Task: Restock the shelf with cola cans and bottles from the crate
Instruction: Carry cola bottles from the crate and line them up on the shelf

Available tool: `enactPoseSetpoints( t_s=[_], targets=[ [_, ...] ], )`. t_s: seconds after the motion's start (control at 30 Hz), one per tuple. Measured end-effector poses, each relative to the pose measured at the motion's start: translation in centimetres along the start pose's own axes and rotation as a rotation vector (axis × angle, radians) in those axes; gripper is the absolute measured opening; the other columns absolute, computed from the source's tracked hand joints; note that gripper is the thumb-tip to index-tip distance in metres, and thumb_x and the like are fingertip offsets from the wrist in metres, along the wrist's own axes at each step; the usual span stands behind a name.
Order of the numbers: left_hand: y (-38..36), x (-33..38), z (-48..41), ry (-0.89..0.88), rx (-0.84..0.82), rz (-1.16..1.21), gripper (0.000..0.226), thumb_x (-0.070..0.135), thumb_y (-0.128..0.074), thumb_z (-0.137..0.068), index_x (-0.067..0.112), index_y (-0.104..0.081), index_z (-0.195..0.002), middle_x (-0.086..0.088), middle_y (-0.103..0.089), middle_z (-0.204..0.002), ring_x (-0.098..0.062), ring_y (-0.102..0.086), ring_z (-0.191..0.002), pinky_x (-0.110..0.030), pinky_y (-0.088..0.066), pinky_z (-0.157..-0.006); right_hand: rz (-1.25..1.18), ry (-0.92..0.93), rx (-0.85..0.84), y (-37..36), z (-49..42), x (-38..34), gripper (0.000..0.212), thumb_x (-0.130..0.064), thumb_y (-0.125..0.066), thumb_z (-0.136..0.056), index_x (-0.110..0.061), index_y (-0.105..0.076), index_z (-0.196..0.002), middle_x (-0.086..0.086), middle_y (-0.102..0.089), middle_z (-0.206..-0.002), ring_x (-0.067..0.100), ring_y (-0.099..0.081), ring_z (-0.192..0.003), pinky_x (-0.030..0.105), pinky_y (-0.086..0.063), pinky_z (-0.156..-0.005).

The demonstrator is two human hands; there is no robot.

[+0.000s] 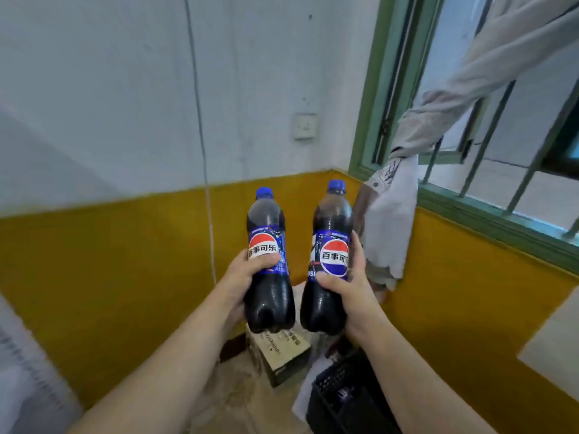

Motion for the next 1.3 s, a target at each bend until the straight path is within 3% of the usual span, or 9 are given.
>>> enactPoseSetpoints(
  t_s=[0.1,0.2,0.3,0.6,0.67,0.77,0.9,1.1,1.3],
  targets=[
    [4.0,3.1,4.4,-0.149,0.071,-0.010,0.062,0.006,-0.076,-0.049,0.008,-0.053,-0.107,-0.018,-0.061,-0.090,-0.029,-0.060,-0.076,-0.033,-0.054,-0.061,0.042,0.021,-0.147,-6.4,0.9,-0.4,0.105,-0.009,-0.076,-0.057,-0.047,-0.022,-0.139,0.002,-0.055,-0.123,0.018,-0.064,-0.102,0.036,-0.054,-0.080],
    [8.3,6.5,8.8,-0.342,0.111,-0.034,0.076,0.002,-0.075,-0.056,0.020,-0.048,-0.125,-0.015,-0.062,-0.100,-0.028,-0.061,-0.080,-0.035,-0.055,-0.064,0.046,0.054,-0.267,-13.2,2.3,-0.8,0.106,-0.009,-0.079,-0.059,-0.049,-0.021,-0.139,-0.001,-0.054,-0.125,0.020,-0.061,-0.108,0.043,-0.053,-0.089],
    [12.9,10.1,13.6,-0.487,0.129,-0.094,0.085,0.000,-0.072,-0.064,0.033,-0.039,-0.136,-0.012,-0.063,-0.107,-0.027,-0.064,-0.083,-0.033,-0.055,-0.062,0.017,0.097,-0.380,-20.1,4.0,-1.4,0.101,-0.009,-0.077,-0.060,-0.048,-0.023,-0.136,-0.002,-0.055,-0.122,0.017,-0.062,-0.105,0.034,-0.054,-0.081],
    [28.2,19.9,30.5,-0.758,0.372,-0.268,0.088,-0.002,-0.069,-0.061,0.031,-0.037,-0.137,-0.006,-0.063,-0.103,-0.012,-0.068,-0.077,-0.027,-0.055,-0.064,-0.170,0.180,-0.665,-43.0,12.4,-1.3,0.098,-0.010,-0.070,-0.061,-0.041,-0.025,-0.142,0.001,-0.056,-0.125,0.016,-0.063,-0.104,0.031,-0.055,-0.079],
    [31.4,21.3,33.8,-0.793,0.460,-0.286,0.092,-0.009,-0.069,-0.066,0.027,-0.031,-0.142,-0.005,-0.062,-0.107,-0.009,-0.068,-0.077,-0.024,-0.055,-0.063,-0.190,0.185,-0.737,-47.4,14.7,-0.7,0.096,-0.008,-0.071,-0.063,-0.042,-0.026,-0.140,0.003,-0.055,-0.128,0.019,-0.062,-0.108,0.035,-0.055,-0.083],
    [35.4,22.7,38.4,-0.819,0.560,-0.310,0.101,0.000,-0.071,-0.059,0.028,-0.027,-0.145,-0.008,-0.059,-0.119,-0.014,-0.066,-0.088,-0.027,-0.055,-0.070,-0.241,0.169,-0.816,-52.9,17.6,0.2,0.093,-0.002,-0.072,-0.065,-0.045,-0.029,-0.136,0.005,-0.055,-0.129,0.022,-0.062,-0.110,0.037,-0.055,-0.084],
    [39.5,23.9,43.1,-0.868,0.658,-0.310,0.099,-0.009,-0.071,-0.065,0.029,-0.027,-0.145,-0.006,-0.059,-0.119,-0.013,-0.065,-0.088,-0.026,-0.056,-0.071,-0.241,0.130,-0.889,-58.6,20.6,1.0,0.092,-0.009,-0.074,-0.062,-0.052,-0.031,-0.132,0.002,-0.052,-0.132,0.022,-0.060,-0.112,0.046,-0.052,-0.091],
    [44.7,25.3,46.2,-0.901,0.772,-0.269,0.095,-0.008,-0.070,-0.066,0.029,-0.029,-0.143,-0.005,-0.061,-0.111,-0.013,-0.067,-0.083,-0.025,-0.055,-0.063,-0.168,0.141,-0.947,-65.2,22.2,2.2,0.095,0.004,-0.070,-0.073,-0.041,-0.023,-0.143,-0.004,-0.051,-0.129,0.014,-0.059,-0.110,0.036,-0.053,-0.090],
    [50.6,28.8,46.1,-0.891,0.870,-0.243,0.084,-0.011,-0.063,-0.073,0.029,-0.031,-0.140,-0.003,-0.061,-0.106,-0.017,-0.063,-0.086,-0.028,-0.052,-0.066,-0.136,0.090,-0.969,-72.4,20.7,4.0,0.084,0.012,-0.070,-0.069,-0.027,-0.037,-0.135,0.001,-0.062,-0.112,0.017,-0.064,-0.098,0.027,-0.055,-0.079]
  ],
)
Point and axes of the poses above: each hand's wrist, its own z-axis away from the middle knuckle, its own y-axis out of the back of the hand, x = y × z, the point moved 1 cm from there along -z, towards the middle knuckle
